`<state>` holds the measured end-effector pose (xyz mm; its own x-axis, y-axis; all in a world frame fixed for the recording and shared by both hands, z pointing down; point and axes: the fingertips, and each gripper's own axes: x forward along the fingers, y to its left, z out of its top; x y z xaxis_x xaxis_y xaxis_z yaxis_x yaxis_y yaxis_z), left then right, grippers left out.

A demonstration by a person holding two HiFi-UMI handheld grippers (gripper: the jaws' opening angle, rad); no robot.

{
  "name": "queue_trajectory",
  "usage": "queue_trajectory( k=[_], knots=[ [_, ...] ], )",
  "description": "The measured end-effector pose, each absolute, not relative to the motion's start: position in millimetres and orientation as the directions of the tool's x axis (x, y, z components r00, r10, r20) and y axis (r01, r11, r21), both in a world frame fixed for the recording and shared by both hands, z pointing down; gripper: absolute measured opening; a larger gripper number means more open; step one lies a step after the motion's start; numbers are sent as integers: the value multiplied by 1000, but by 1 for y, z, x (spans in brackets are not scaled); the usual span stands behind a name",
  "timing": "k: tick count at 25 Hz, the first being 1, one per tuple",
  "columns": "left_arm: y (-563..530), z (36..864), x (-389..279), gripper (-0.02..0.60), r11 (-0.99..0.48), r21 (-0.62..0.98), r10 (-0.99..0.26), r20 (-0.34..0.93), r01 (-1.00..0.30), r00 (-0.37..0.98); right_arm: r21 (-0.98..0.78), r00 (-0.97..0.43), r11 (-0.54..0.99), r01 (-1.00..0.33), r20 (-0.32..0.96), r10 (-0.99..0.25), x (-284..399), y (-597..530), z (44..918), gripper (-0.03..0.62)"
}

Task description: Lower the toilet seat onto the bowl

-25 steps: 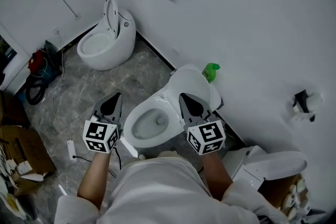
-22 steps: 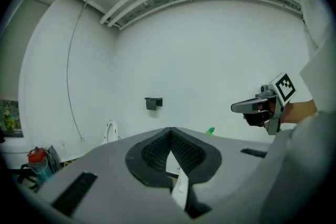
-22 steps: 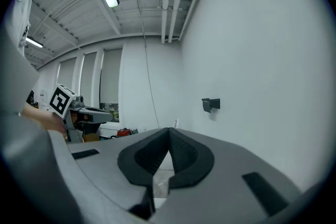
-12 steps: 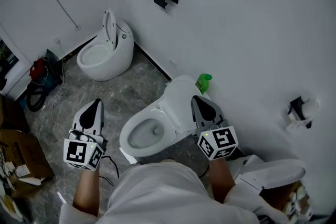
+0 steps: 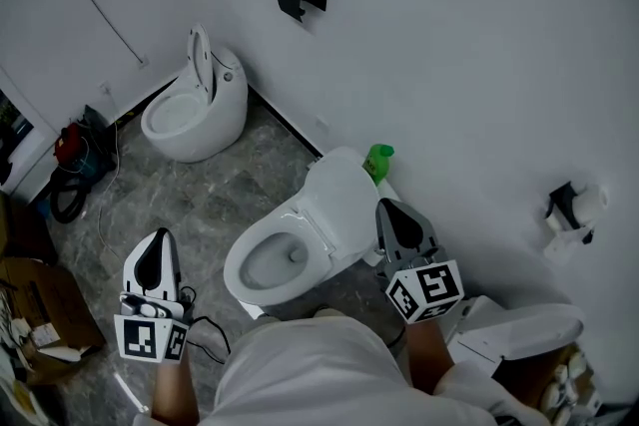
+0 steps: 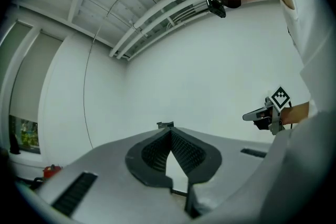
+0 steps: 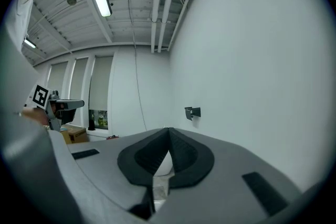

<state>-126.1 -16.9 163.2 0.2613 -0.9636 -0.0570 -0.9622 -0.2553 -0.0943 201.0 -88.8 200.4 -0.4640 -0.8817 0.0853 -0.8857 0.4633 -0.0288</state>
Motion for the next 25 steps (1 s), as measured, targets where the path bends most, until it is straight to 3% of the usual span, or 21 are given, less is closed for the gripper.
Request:
queue_trajectory(
  k=[13,25],
  knots=[
    [-27,150,-98,6,-282,-102,-950,-109,-954,293,-11,-428,428,-904,47,-902,228,-92,189,-2],
    [-14,141,-118,6,-255,-107,-956,-122,-961,267,-2,-485,486,-874,67,-872,189,-84,193,-2]
  ],
)
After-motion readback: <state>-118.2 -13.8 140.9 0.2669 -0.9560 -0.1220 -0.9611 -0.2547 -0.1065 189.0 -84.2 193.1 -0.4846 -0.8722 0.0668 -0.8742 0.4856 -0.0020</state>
